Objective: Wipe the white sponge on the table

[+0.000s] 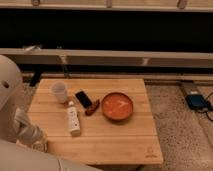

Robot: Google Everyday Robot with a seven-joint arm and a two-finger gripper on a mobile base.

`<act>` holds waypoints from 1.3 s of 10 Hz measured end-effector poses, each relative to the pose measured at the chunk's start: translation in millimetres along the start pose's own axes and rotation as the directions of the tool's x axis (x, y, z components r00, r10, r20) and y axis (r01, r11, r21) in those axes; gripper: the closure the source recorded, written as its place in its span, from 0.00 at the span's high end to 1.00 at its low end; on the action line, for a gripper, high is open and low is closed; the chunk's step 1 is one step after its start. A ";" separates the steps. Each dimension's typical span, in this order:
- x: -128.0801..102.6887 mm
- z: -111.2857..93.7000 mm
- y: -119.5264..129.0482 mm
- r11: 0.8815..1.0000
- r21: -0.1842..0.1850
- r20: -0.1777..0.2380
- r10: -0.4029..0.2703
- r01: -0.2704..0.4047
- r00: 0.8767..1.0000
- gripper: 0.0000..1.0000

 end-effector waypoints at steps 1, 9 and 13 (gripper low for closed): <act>0.0 0.0 0.0 1.000 0.000 0.000 0.000 0.000 1.000 0.00; 0.0 0.0 -0.1 1.000 0.000 0.000 0.000 0.000 1.000 0.31; -3.8 -12.7 -33.9 0.996 -0.057 0.027 0.072 -0.070 0.997 0.72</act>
